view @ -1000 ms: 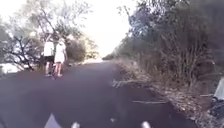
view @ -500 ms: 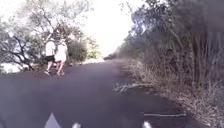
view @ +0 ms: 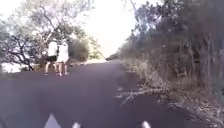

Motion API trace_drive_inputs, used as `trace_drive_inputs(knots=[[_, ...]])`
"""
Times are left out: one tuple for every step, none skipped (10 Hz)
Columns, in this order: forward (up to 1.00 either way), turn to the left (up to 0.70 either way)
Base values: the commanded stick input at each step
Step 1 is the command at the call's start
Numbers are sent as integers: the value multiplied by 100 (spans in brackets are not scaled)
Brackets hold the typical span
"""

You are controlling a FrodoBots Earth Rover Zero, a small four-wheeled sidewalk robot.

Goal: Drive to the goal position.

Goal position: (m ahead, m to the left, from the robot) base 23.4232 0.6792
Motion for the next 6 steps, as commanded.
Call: trace_drive_inputs(knots=[[85,0],[85,0],[85,0],[85,0],[85,0],[85,0]])
